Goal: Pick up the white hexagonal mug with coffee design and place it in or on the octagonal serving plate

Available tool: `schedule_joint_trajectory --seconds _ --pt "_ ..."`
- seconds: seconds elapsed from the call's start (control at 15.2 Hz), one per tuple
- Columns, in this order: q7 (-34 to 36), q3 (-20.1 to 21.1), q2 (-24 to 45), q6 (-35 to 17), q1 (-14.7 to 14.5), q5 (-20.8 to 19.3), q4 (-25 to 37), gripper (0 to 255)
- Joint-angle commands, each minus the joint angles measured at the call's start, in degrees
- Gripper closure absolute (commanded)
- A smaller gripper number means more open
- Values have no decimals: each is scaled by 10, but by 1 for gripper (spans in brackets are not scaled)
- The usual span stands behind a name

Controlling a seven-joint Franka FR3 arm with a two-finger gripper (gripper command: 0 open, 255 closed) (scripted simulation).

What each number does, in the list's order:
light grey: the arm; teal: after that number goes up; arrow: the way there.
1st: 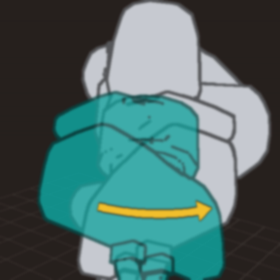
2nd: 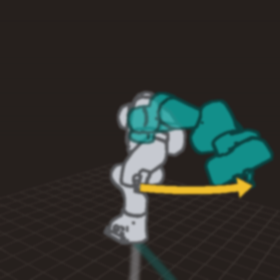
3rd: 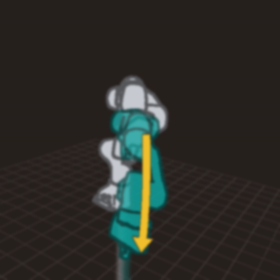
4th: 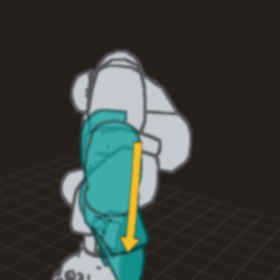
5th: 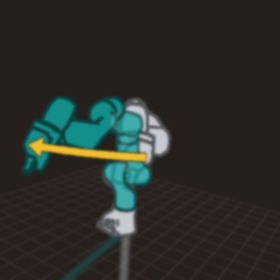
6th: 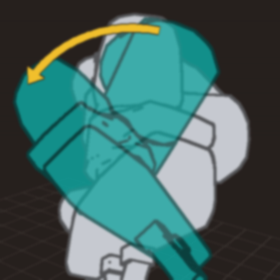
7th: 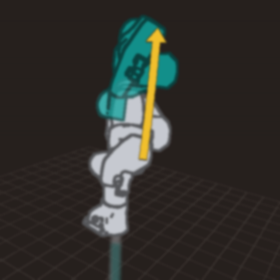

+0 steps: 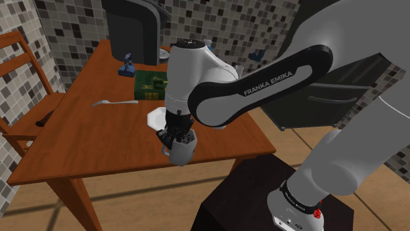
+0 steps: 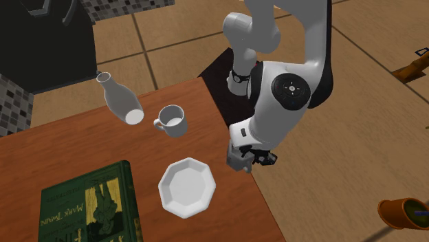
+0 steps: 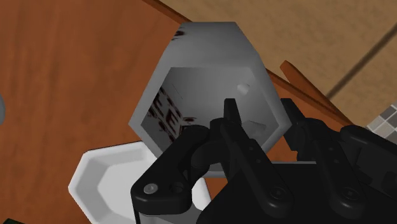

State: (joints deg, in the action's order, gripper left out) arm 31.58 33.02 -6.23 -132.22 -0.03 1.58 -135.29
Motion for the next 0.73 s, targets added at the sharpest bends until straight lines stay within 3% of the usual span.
schedule_joint_trajectory --seconds 0.0,0.66 --pt "0 0 1 1 0 0 -1 255" --pt "-21 -10 -41 73 -3 24 35 255"
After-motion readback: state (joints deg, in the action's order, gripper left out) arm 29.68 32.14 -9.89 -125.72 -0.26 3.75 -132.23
